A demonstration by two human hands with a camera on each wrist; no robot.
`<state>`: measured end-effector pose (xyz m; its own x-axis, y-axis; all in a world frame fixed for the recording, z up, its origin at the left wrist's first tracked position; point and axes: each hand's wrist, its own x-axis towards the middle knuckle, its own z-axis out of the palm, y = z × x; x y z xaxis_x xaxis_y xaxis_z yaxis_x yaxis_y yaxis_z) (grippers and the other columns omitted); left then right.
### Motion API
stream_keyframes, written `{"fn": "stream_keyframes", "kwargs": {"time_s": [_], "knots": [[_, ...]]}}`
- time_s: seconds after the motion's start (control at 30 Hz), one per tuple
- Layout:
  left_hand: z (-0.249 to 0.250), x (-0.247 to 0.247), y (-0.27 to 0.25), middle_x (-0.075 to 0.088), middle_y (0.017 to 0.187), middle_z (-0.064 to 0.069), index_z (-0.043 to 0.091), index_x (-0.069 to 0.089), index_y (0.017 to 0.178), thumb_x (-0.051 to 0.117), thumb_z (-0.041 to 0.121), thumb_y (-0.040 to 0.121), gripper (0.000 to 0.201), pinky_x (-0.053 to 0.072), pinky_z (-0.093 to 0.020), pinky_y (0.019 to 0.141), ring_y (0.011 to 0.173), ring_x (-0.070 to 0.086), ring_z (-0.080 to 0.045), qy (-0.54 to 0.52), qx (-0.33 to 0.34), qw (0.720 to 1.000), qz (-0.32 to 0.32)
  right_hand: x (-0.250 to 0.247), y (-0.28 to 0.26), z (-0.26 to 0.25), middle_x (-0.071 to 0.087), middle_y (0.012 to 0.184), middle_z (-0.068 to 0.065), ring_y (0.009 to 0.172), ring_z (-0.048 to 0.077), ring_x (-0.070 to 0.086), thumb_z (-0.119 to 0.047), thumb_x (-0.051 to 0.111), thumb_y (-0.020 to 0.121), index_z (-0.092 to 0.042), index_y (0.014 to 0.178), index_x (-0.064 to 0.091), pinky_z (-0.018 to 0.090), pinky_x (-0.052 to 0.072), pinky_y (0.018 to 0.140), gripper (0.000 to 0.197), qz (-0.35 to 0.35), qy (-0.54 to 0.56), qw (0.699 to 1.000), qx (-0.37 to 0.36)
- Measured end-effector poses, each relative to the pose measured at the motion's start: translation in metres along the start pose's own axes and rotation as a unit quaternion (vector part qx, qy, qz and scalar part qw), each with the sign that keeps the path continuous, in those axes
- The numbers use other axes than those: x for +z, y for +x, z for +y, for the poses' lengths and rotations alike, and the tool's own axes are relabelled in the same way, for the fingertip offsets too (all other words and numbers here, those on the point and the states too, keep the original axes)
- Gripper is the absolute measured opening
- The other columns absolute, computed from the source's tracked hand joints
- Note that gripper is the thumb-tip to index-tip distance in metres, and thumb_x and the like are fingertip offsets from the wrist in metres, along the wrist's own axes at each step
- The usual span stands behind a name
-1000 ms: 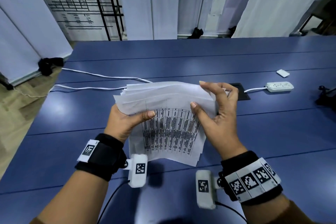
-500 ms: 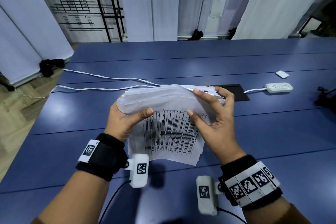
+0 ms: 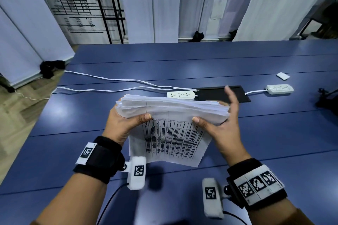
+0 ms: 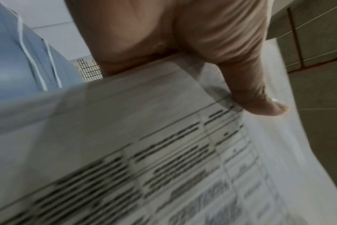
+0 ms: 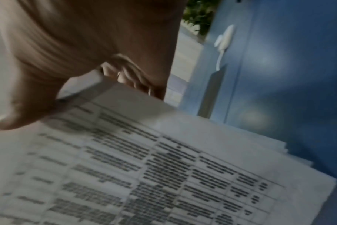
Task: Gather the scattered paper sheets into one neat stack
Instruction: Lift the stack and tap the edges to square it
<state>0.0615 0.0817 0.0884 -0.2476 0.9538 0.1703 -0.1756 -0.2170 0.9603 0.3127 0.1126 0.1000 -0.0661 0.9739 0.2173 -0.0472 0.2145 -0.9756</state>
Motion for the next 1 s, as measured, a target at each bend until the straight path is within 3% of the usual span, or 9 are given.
{"fn": "stream_keyframes", "kwargs": {"time_s": [0.1,0.23,0.33,0.4,0.5,0.63,0.73,0.83,1.0], "knots": [[-0.003,0.006,-0.004,0.075,0.099,-0.004,0.016,0.076,0.094,0.095,0.037,0.038,0.063,0.054,-0.024,0.080,0.093,0.071,-0.016,-0.012,-0.026,0.999,-0.023,0.002,-0.001,0.007,0.075,0.103,0.004,0.092,0.011,0.071,-0.009,0.086,0.054,0.002,0.119,0.059,0.031,0.058,0.084,0.071,-0.059,0.081,0.989,0.111],[-0.001,0.021,-0.001,0.075,0.101,-0.007,0.010,0.074,0.095,0.088,0.002,0.056,0.043,0.055,-0.030,0.084,0.095,0.070,-0.020,0.003,-0.025,1.000,0.006,0.010,-0.001,0.007,0.075,0.102,0.006,0.096,0.018,0.072,0.013,0.082,0.058,-0.004,0.105,0.067,0.032,0.058,0.085,0.051,-0.081,0.057,0.990,0.097],[-0.001,0.025,0.000,0.076,0.089,0.004,0.008,0.069,0.098,0.073,-0.011,0.071,0.033,0.054,-0.023,0.079,0.085,0.071,-0.011,0.033,-0.023,0.997,0.070,0.013,0.001,0.011,0.077,0.087,-0.005,0.083,0.010,0.072,0.013,0.078,0.067,-0.011,0.094,0.069,0.030,0.058,0.083,0.037,-0.025,0.042,0.994,0.094],[0.002,0.034,-0.003,0.075,0.084,0.008,0.006,0.068,0.098,0.070,-0.008,0.077,0.026,0.052,-0.019,0.078,0.082,0.070,-0.006,0.050,-0.010,0.994,0.102,0.020,0.001,0.007,0.076,0.080,-0.011,0.077,0.005,0.071,0.008,0.076,0.073,-0.015,0.087,0.070,0.024,0.058,0.078,0.027,-0.002,0.027,0.997,0.075],[0.013,0.046,-0.005,0.072,0.098,-0.004,-0.004,0.065,0.109,0.069,-0.005,0.081,0.029,0.053,-0.020,0.082,0.087,0.067,-0.007,0.044,0.045,0.990,0.127,0.031,0.002,-0.005,0.076,0.079,-0.011,0.077,0.004,0.071,0.002,0.074,0.079,-0.016,0.086,0.071,0.022,0.058,0.073,0.020,0.031,0.063,0.997,0.043],[0.013,0.043,-0.006,0.069,0.103,-0.014,-0.010,0.060,0.114,0.072,-0.005,0.078,0.038,0.054,-0.021,0.082,0.088,0.065,-0.010,0.042,0.086,0.988,0.119,0.032,0.000,-0.006,0.076,0.086,-0.011,0.085,0.005,0.071,0.000,0.068,0.085,-0.020,0.089,0.071,0.023,0.057,0.081,0.021,0.026,0.085,0.996,0.020],[-0.012,0.026,-0.014,0.074,0.100,-0.009,-0.001,0.067,0.108,0.083,0.003,0.066,0.045,0.056,-0.031,0.086,0.089,0.069,-0.013,0.062,0.016,0.994,0.088,0.020,-0.006,0.019,0.076,0.098,-0.002,0.095,0.015,0.071,0.002,0.074,0.079,-0.015,0.104,0.069,0.032,0.057,0.088,0.031,0.010,0.074,0.995,0.071],[-0.042,-0.002,-0.018,0.076,0.097,-0.001,0.017,0.074,0.094,0.096,0.032,0.040,0.060,0.057,-0.031,0.083,0.090,0.071,-0.013,0.063,-0.071,0.995,0.034,-0.003,0.000,0.043,0.076,0.099,0.004,0.094,0.019,0.072,0.009,0.077,0.070,-0.010,0.103,0.069,0.036,0.058,0.087,0.038,-0.043,0.056,0.985,0.155],[-0.048,-0.006,-0.009,0.075,0.101,-0.002,0.012,0.068,0.101,0.097,0.040,0.028,0.084,0.056,-0.026,0.080,0.098,0.069,-0.017,0.051,-0.144,0.987,-0.044,-0.012,0.011,0.053,0.076,0.101,0.005,0.096,0.018,0.072,0.012,0.079,0.064,-0.003,0.107,0.067,0.028,0.058,0.082,0.047,-0.149,0.020,0.961,0.232]]}}
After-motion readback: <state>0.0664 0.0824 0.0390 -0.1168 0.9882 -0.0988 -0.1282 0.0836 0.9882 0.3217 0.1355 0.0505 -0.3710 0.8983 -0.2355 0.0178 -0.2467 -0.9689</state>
